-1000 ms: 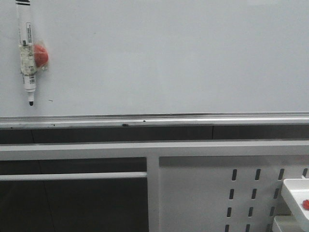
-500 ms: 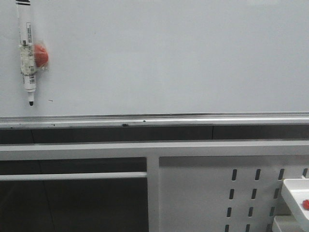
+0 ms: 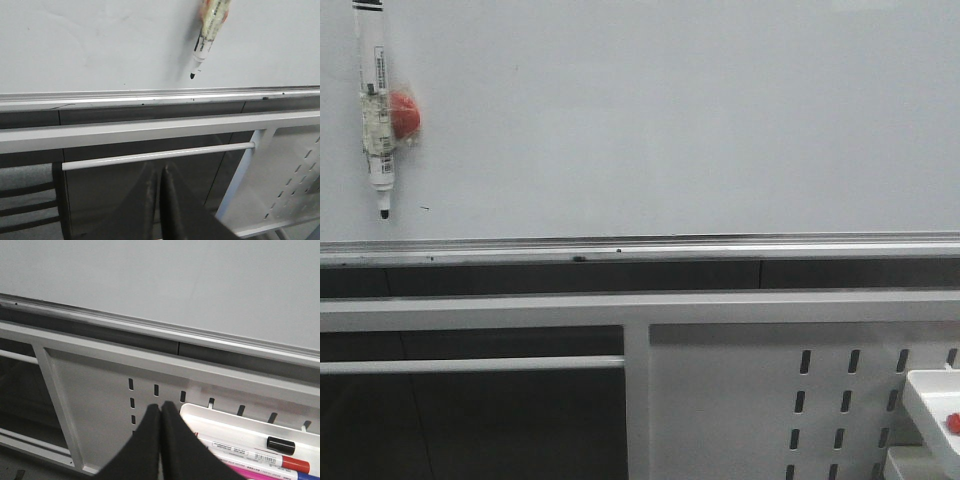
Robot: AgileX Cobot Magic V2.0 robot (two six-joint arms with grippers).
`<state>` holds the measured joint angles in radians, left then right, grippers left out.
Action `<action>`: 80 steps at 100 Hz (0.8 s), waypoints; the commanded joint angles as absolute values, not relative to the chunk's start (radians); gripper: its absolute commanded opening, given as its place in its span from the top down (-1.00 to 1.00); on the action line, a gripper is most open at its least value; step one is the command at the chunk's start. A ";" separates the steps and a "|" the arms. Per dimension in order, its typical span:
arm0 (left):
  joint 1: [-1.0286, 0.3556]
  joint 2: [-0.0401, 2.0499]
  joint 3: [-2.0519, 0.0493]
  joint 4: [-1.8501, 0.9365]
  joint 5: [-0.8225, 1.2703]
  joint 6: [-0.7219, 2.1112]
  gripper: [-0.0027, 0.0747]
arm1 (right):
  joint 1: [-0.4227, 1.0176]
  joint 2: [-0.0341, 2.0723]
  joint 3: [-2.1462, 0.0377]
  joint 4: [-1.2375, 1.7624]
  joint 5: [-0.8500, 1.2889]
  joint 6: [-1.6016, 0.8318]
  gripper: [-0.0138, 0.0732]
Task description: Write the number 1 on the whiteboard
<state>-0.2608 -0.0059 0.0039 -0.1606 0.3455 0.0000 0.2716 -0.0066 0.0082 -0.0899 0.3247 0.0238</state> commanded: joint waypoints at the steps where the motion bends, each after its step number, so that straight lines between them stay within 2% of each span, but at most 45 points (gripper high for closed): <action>1: -0.259 -0.027 0.039 -0.161 0.281 0.000 0.98 | 0.272 -0.029 0.022 -0.105 0.276 0.019 0.80; 80: -0.259 -0.027 0.039 -0.161 0.281 0.000 0.98 | 0.272 -0.029 0.022 -0.105 0.237 0.019 0.80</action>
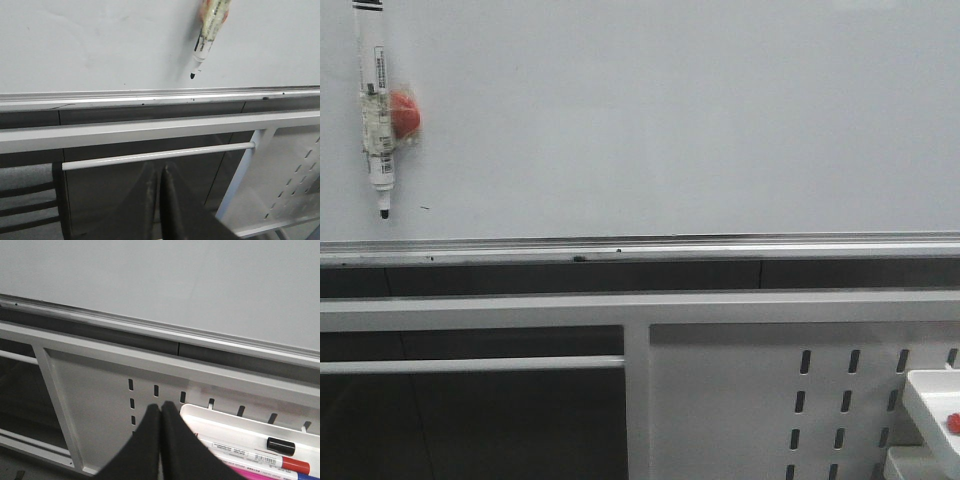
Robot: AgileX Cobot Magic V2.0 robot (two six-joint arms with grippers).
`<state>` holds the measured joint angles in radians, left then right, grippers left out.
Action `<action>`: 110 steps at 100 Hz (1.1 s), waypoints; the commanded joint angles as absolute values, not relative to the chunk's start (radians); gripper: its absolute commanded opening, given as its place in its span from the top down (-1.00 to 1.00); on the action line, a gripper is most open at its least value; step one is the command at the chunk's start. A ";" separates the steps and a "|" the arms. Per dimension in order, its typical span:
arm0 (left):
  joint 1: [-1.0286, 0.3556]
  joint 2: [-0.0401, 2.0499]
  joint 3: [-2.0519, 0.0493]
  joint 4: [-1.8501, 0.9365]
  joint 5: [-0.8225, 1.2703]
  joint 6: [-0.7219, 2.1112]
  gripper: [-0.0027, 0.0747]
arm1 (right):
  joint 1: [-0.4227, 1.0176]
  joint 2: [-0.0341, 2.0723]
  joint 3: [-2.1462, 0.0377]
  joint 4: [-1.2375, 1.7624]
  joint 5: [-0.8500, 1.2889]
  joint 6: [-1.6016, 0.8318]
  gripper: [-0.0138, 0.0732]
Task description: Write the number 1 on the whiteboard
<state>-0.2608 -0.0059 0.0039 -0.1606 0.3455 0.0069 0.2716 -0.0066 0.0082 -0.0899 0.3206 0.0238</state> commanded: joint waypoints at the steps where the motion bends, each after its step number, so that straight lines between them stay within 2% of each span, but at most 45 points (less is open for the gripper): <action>1: -0.259 -0.027 0.039 -0.161 0.281 0.000 0.98 | 0.272 -0.029 0.022 -0.105 0.230 0.019 0.80; 13: -0.259 -0.027 0.039 -0.161 0.281 0.000 0.98 | 0.272 -0.029 0.022 -0.082 0.123 0.019 0.80; 21: -0.259 -0.027 0.039 -0.182 0.257 0.000 0.98 | 0.272 -0.029 0.022 0.039 0.014 0.019 0.80; 33: -0.262 -0.027 0.039 -0.567 0.146 -0.006 0.98 | 0.272 -0.029 0.022 0.217 -0.127 0.019 0.80; 45: -0.262 -0.027 0.039 -0.676 0.038 -0.006 0.98 | 0.272 -0.029 0.022 0.272 -0.146 0.019 0.80; 59: -0.262 -0.027 0.037 -0.825 0.022 -0.006 0.98 | 0.272 -0.029 0.020 0.368 -0.167 0.020 0.80; 67: -0.262 -0.027 0.013 -0.796 0.035 0.000 0.98 | 0.272 -0.029 0.008 0.406 -0.158 0.020 0.79; 79: -0.262 0.002 -0.078 -0.583 0.132 0.042 0.89 | 0.272 -0.014 -0.059 0.388 -0.063 0.017 0.78; 89: -0.262 0.084 -0.182 -0.414 0.213 0.067 0.63 | 0.272 0.031 -0.154 0.274 0.052 -0.012 0.55; 101: -0.262 0.245 -0.312 -0.340 0.256 0.152 0.16 | 0.272 0.135 -0.269 0.200 0.192 -0.033 0.03; 110: -0.262 0.391 -0.404 -0.340 0.301 0.237 -0.10 | 0.272 0.222 -0.333 0.199 0.245 -0.033 -0.21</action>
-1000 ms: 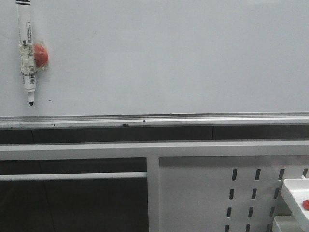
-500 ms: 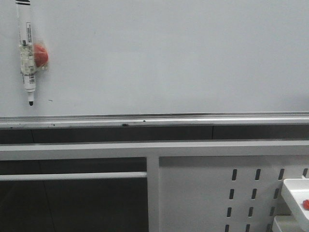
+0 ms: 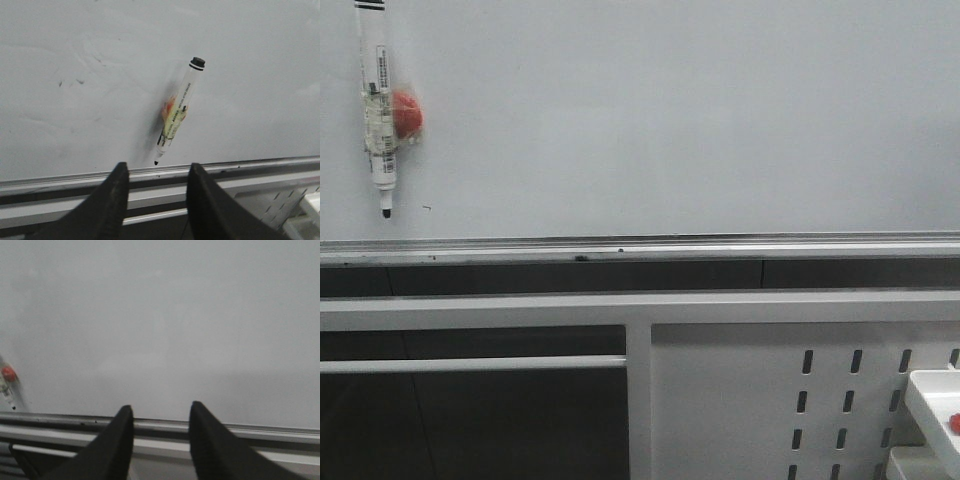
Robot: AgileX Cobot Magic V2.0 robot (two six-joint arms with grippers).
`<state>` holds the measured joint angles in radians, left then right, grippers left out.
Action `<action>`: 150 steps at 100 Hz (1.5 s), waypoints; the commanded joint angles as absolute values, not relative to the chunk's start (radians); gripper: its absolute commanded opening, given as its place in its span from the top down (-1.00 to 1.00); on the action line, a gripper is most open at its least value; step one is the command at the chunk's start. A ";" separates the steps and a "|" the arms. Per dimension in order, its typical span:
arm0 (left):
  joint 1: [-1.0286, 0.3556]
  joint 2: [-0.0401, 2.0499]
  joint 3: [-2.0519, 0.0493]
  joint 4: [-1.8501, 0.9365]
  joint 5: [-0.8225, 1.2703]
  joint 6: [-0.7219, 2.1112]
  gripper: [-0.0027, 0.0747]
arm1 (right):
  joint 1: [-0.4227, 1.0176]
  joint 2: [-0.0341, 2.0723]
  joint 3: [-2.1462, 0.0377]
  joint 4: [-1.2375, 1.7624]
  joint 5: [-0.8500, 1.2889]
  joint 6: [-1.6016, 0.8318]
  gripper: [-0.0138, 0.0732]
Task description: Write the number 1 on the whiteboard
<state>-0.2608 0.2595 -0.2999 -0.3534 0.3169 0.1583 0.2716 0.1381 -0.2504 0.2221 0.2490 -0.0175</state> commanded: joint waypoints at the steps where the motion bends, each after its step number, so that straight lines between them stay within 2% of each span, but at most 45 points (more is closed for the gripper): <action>1: -0.262 0.414 -0.416 -0.340 0.309 0.241 -0.11 | 0.272 0.236 -0.337 0.199 0.250 -0.033 -0.23; 14: -0.262 0.606 -0.473 -0.344 0.317 0.258 -0.12 | 0.272 0.334 -0.369 0.165 0.211 -0.033 -0.24; 28: -0.290 0.738 -0.453 -0.345 0.233 0.301 -0.12 | 0.272 0.371 -0.369 0.130 0.158 -0.033 -0.24; 52: -0.541 0.765 -0.354 -0.374 -0.149 0.332 -0.12 | 0.272 0.373 -0.369 0.099 0.160 -0.033 -0.24; 64: -0.621 0.809 -0.333 -0.444 -0.292 0.332 -0.12 | 0.272 0.373 -0.369 0.098 0.160 -0.033 -0.24; 101: -0.624 1.063 -0.373 -0.497 -0.444 0.309 -0.12 | 0.272 0.373 -0.369 0.098 0.158 -0.033 -0.24; 150: -0.624 1.150 -0.426 -0.497 -0.509 0.301 -0.12 | 0.272 0.373 -0.369 0.098 0.158 -0.033 -0.24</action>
